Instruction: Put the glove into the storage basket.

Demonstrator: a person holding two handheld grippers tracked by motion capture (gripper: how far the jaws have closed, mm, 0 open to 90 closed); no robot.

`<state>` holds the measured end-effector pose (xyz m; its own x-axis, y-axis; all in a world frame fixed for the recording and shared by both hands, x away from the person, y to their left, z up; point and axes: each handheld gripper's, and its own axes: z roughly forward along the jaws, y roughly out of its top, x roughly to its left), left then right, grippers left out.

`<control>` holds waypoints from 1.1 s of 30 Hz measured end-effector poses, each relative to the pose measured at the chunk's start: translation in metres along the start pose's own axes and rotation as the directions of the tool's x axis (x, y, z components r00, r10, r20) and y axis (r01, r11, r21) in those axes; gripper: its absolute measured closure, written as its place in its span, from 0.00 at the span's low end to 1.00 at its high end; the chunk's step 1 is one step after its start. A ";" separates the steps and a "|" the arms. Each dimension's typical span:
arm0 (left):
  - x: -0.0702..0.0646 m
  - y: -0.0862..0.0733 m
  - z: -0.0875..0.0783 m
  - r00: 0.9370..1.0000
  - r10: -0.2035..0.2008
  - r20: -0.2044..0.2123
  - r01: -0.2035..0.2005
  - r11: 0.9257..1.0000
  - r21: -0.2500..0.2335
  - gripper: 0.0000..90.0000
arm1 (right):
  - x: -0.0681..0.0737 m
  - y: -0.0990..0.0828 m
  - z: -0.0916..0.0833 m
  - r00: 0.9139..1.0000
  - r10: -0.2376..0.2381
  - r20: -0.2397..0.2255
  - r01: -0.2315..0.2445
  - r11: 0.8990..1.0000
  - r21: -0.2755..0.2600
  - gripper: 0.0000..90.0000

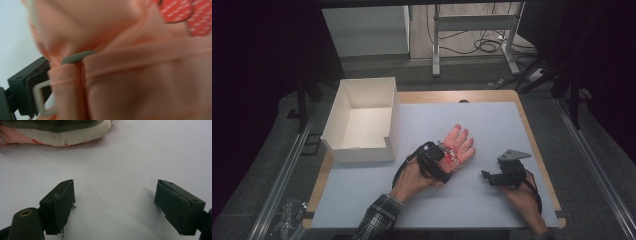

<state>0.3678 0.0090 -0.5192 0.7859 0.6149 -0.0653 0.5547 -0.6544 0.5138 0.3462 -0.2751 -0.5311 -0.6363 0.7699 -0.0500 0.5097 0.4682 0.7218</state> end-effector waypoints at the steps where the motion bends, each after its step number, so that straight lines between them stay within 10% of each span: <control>1: 0.000 -0.002 0.002 1.000 -0.005 0.009 0.005 1.000 -0.005 0.01 | 0.000 0.000 0.000 1.000 0.000 0.000 0.000 1.000 0.000 0.19; 16: -0.012 -0.003 -0.008 0.998 0.054 -0.021 -0.054 0.999 0.005 0.41 | 0.000 0.000 0.000 1.000 0.000 -0.001 0.000 1.000 0.000 0.19; 33: -0.003 0.010 -0.022 0.999 0.043 -0.017 -0.043 0.999 0.003 0.47 | 0.000 0.000 0.000 1.000 0.003 -0.001 -0.003 1.000 -0.001 0.19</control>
<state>0.3646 0.0103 -0.4951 0.8041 0.5938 -0.0284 0.5213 -0.6813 0.5139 0.3462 -0.2750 -0.5311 -0.6356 0.7706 -0.0473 0.5110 0.4659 0.7224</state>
